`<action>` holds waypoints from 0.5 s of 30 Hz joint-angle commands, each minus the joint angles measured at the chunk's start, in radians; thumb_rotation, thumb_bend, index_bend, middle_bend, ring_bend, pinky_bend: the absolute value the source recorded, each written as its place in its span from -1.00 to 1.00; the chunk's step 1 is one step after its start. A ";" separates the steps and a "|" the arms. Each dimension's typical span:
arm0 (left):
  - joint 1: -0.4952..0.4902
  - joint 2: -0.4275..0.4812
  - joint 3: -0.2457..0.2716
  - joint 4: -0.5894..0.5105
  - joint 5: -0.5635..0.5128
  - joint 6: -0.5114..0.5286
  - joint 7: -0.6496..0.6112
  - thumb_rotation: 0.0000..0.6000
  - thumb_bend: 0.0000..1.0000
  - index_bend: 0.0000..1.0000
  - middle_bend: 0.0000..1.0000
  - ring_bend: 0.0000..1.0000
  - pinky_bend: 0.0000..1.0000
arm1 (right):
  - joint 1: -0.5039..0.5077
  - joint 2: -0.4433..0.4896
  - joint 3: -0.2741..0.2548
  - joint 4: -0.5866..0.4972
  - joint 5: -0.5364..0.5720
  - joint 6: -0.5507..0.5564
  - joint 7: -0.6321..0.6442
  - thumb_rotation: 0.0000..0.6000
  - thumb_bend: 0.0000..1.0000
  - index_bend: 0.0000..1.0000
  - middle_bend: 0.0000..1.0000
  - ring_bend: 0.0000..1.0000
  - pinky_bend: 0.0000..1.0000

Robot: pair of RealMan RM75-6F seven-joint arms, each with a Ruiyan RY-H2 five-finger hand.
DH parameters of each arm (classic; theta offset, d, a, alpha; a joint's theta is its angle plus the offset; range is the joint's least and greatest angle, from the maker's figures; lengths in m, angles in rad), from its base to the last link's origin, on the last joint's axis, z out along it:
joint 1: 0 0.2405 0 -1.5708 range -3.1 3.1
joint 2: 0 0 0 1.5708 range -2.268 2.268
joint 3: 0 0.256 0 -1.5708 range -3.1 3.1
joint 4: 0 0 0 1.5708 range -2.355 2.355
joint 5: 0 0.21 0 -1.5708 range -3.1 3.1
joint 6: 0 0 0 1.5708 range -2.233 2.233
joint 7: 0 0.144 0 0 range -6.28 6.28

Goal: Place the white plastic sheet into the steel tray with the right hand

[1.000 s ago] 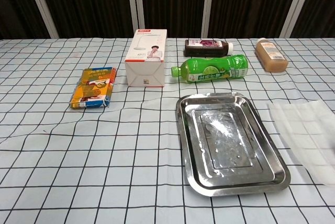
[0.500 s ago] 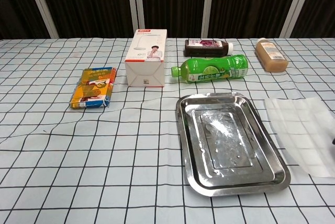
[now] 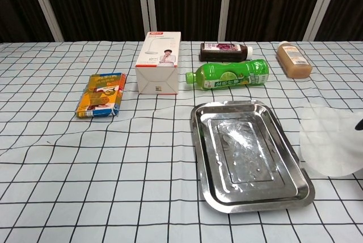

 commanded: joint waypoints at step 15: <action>0.000 -0.003 -0.003 0.005 -0.001 0.003 -0.005 1.00 -1.00 -1.00 -1.00 -1.00 -1.00 | 0.026 0.105 0.074 -0.257 -0.161 0.175 0.198 1.00 0.04 0.42 -0.45 -0.76 -0.83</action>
